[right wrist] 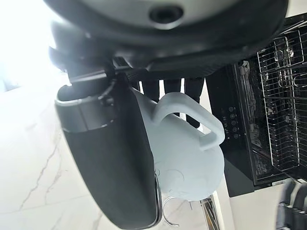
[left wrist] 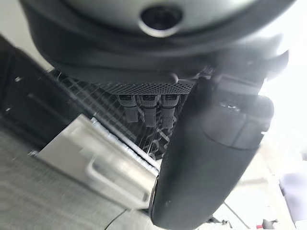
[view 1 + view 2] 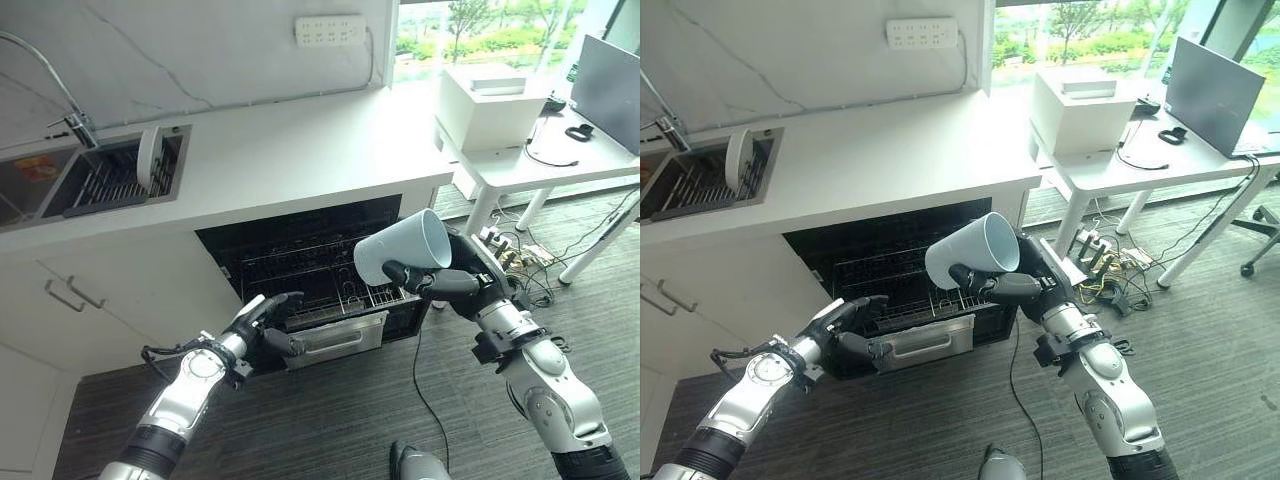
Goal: Place the dishes in the dishwasher.
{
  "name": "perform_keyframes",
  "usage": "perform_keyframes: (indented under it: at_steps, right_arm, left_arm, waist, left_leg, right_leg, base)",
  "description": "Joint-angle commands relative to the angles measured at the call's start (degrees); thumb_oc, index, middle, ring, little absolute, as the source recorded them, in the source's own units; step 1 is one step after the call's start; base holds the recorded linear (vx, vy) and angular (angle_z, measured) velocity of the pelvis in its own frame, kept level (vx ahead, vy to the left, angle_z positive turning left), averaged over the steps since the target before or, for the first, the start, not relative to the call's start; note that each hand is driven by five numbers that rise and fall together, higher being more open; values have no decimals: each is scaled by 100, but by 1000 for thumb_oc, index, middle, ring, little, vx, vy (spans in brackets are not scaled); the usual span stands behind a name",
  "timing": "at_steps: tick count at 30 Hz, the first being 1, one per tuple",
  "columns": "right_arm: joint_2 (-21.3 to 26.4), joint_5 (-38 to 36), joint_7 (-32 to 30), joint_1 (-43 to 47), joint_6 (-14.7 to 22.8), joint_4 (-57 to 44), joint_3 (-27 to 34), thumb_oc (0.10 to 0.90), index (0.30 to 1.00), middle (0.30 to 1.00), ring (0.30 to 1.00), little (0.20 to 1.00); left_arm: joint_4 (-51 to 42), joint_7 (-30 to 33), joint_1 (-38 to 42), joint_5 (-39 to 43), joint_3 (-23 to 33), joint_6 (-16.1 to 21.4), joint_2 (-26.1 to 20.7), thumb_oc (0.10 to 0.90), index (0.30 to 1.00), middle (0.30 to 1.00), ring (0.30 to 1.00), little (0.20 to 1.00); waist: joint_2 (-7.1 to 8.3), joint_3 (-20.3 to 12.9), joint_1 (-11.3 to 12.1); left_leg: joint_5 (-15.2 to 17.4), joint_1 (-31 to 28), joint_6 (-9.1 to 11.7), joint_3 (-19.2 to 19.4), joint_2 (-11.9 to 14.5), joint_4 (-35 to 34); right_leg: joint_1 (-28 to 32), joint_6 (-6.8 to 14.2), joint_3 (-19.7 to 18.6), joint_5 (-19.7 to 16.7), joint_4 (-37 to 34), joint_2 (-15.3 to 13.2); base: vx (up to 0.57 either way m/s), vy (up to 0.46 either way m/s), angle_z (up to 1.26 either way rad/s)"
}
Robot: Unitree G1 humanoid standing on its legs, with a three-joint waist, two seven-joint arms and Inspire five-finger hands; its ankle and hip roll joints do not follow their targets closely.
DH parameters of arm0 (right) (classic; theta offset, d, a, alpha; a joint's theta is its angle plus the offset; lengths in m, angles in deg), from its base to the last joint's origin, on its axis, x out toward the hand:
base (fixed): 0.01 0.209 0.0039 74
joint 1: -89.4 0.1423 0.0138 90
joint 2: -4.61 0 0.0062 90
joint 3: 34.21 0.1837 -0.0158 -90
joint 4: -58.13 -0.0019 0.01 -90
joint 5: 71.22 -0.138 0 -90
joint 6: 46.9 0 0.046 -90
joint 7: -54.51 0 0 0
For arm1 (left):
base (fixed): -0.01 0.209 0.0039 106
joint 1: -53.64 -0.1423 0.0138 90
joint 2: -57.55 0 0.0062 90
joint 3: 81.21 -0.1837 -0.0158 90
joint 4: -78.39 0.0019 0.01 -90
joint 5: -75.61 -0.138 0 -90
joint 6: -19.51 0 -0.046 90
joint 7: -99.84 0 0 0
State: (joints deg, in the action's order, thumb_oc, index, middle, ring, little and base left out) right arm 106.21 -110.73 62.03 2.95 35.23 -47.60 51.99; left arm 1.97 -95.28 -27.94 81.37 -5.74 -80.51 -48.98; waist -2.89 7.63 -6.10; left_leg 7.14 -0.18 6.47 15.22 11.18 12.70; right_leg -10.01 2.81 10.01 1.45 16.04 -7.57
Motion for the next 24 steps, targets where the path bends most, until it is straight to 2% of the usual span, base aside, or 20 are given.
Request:
perform_keyframes:
  at_steps: [1, 4, 8, 11, 16, 19, 24]
  right_arm:
    - [32, -422, 216, 712, 529, -453, 130, 400, 300, 300, 300, 300]
    - [53, -423, 265, 747, 443, -452, 155, 400, 300, 300, 300, 300]
    - [67, -436, 308, 758, 402, -468, 161, 400, 300, 300, 300, 300]
    - [72, -436, 368, 735, 361, -499, 184, 400, 300, 300, 300, 300]
    - [106, -468, 387, 782, 239, -556, 204, 400, 300, 300, 300, 300]
    - [75, -443, 421, 761, 233, -569, 208, 400, 300, 300, 300, 300]
    - [36, -427, 392, 749, 110, -693, 212, 400, 300, 300, 300, 300]
  left_arm:
    - [-11, -136, 852, -271, -131, 384, -366, 800, 900, 900, 900, 900]
    - [324, -516, 999, -528, -245, 215, -440, 800, 900, 900, 900, 900]
    - [517, -614, 1053, -770, -323, 201, -470, 800, 900, 900, 900, 900]
    - [656, -641, 1052, -1088, -370, 58, -475, 800, 900, 900, 900, 900]
    - [1102, -674, 1035, -1678, -536, 151, -433, 800, 900, 900, 900, 900]
    - [1275, -840, 977, -2004, -634, 14, -323, 800, 900, 900, 900, 900]
    - [1599, -1649, 769, -2179, -781, -392, -74, 800, 900, 900, 900, 900]
  waist:
    - [55, -448, -34]
    - [29, -470, -93]
    - [12, -479, -121]
    - [4, -491, -136]
    - [-2, -500, -155]
    - [-6, -501, -154]
    - [-13, -491, -159]
  left_leg:
    - [526, 179, -280, 202, -7, 448]
    - [554, 145, -300, 257, -28, 448]
    - [568, 131, -316, 280, -42, 448]
    - [580, 126, -326, 301, -45, 448]
    - [592, 117, -334, 327, -49, 448]
    - [595, 124, -341, 327, -56, 448]
    - [602, 119, -349, 341, -58, 448]
  right_leg:
    - [322, 463, 147, 651, 115, -202]
    - [316, 471, 91, 647, 115, -188]
    - [311, 473, 53, 651, 115, -173]
    - [308, 472, 31, 662, 115, -164]
    - [309, 477, 22, 672, 115, -164]
    - [303, 476, 21, 674, 115, -162]
    - [308, 478, 34, 681, 115, -163]
  base:
    - [1, 16, -7]
    - [0, 0, 0]
    - [-1, 5, -2]
    - [-6, 8, -9]
    - [-2, 5, -4]
    - [0, 0, 0]
    - [0, 0, 0]
